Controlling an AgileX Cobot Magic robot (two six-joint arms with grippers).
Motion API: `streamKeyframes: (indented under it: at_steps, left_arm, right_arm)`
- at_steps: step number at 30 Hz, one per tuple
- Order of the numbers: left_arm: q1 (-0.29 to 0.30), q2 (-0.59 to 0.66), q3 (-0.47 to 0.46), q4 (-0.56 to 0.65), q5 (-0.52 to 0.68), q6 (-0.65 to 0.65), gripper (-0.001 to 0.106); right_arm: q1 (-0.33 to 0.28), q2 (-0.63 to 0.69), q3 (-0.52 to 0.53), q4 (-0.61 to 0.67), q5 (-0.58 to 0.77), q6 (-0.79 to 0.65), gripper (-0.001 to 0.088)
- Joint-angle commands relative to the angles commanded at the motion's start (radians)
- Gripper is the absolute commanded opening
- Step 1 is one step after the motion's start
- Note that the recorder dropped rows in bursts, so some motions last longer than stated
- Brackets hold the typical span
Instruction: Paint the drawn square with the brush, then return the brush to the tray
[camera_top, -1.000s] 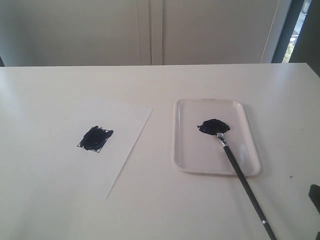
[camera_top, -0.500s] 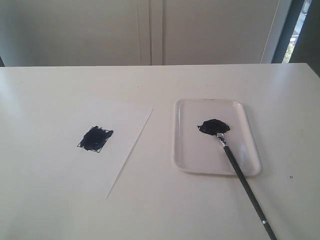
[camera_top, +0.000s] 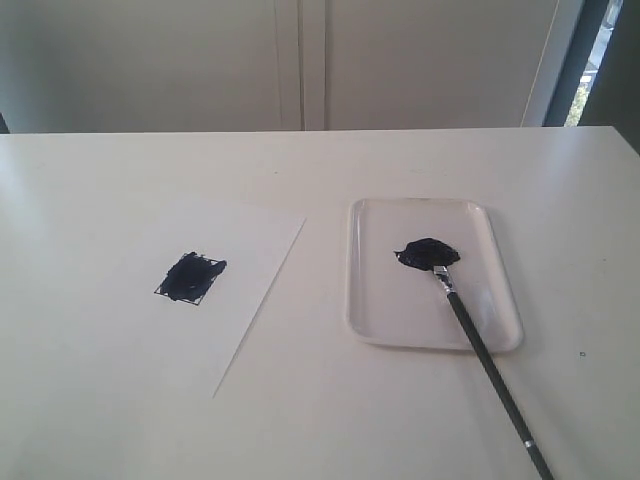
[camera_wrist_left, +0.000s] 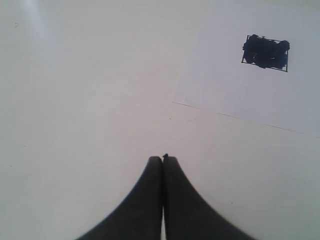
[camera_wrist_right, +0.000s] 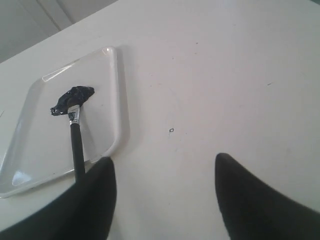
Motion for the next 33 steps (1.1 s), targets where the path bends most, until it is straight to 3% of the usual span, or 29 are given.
streamKeyframes:
  at_steps: [33]
  left_arm:
    - [0.000,0.000,0.000,0.000,-0.020,0.000,0.000]
  right_arm:
    - [0.000,0.000,0.000,-0.002,0.000,0.000,0.0554]
